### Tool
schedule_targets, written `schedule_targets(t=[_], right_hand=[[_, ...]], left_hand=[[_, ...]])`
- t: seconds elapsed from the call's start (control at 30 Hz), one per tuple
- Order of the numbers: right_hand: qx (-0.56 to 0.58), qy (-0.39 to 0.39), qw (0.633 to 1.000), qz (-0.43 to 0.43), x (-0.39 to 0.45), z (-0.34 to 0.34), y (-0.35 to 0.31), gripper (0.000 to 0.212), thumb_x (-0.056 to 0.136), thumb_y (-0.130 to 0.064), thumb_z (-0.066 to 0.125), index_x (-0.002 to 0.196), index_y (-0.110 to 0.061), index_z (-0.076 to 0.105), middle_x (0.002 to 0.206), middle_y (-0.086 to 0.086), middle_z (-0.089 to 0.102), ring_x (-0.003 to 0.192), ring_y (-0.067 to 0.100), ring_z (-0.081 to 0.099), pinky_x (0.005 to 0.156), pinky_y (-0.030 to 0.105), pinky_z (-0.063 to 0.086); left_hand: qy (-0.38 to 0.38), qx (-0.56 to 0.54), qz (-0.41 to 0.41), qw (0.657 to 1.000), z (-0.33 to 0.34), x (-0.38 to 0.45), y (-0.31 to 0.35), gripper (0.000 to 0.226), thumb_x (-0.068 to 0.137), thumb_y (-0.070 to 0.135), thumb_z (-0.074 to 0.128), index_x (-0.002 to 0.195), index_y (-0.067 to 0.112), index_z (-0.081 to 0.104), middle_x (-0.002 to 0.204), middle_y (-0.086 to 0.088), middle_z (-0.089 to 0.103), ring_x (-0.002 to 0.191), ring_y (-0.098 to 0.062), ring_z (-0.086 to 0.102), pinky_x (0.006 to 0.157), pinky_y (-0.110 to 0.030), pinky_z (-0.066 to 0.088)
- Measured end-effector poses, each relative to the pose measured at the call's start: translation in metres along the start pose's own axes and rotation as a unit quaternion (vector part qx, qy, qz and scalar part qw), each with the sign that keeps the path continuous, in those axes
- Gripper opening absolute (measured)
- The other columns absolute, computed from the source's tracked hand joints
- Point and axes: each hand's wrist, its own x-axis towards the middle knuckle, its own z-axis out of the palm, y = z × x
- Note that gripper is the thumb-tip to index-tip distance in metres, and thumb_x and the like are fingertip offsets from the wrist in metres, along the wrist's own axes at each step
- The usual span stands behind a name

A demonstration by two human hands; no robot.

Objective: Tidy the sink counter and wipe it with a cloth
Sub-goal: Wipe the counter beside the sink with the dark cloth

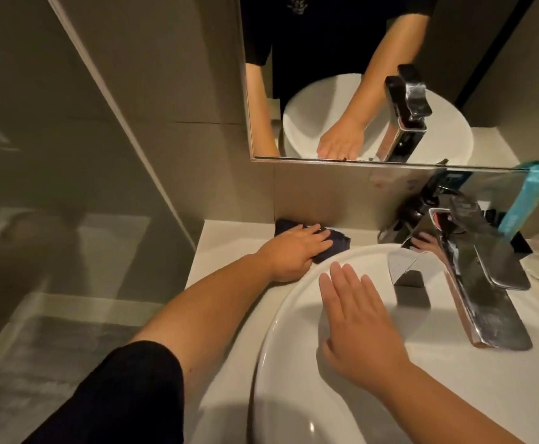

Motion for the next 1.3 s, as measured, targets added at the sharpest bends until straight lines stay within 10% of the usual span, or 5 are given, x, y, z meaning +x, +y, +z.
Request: schedule_targets(t=[0.47,0.8,1.07,1.13,1.3], right_hand=[[-0.041,-0.004,0.999,-0.004,0.000,0.003,0.001,0.090,0.064,-0.031,0.055,0.144,0.001,0.029,0.152,0.026,0.029,0.141,0.043,0.026,0.115,0.050,0.010],[-0.041,-0.132,0.990,0.015,0.000,-0.023,-0.008,0.096,0.083,-0.038,0.050,0.148,-0.004,-0.012,0.158,0.019,-0.016,0.146,0.035,-0.014,0.119,0.048,-0.002],[0.022,-0.177,0.984,-0.011,-0.011,-0.055,0.000,0.088,0.084,-0.036,0.057,0.150,-0.007,0.007,0.160,0.015,0.001,0.147,0.031,0.002,0.116,0.048,0.012],[0.074,-0.177,0.981,-0.012,-0.031,-0.064,-0.003,0.081,0.081,-0.040,0.056,0.146,-0.004,0.024,0.155,0.019,0.018,0.143,0.033,0.018,0.114,0.045,0.022],[0.324,-0.174,0.930,0.021,-0.119,-0.093,-0.015,0.026,0.091,-0.024,0.053,0.098,-0.004,0.069,0.099,0.010,0.069,0.098,0.031,0.065,0.080,0.034,0.046]], left_hand=[[0.020,-0.075,-0.054,0.996,0.022,-0.153,0.029,0.049,0.094,0.016,0.045,0.142,0.017,0.043,0.156,0.002,0.030,0.145,-0.017,0.015,0.117,-0.037,0.010],[0.051,-0.121,-0.199,0.971,0.053,-0.300,0.163,0.048,0.084,0.016,0.046,0.132,0.013,0.054,0.152,-0.002,0.038,0.144,-0.022,0.022,0.118,-0.043,0.013],[0.014,-0.187,-0.285,0.940,0.054,-0.333,0.251,0.050,0.084,0.016,0.040,0.132,0.018,0.051,0.149,-0.004,0.042,0.139,-0.026,0.033,0.112,-0.044,0.026],[0.005,-0.286,-0.325,0.901,0.049,-0.343,0.274,0.045,0.085,0.017,0.039,0.128,0.020,0.054,0.137,-0.007,0.054,0.124,-0.028,0.049,0.102,-0.042,0.040],[0.159,-0.550,-0.461,0.678,0.001,-0.351,0.321,0.027,0.091,0.012,0.044,0.101,0.020,0.068,0.098,-0.004,0.071,0.093,-0.017,0.065,0.090,-0.038,0.049]])
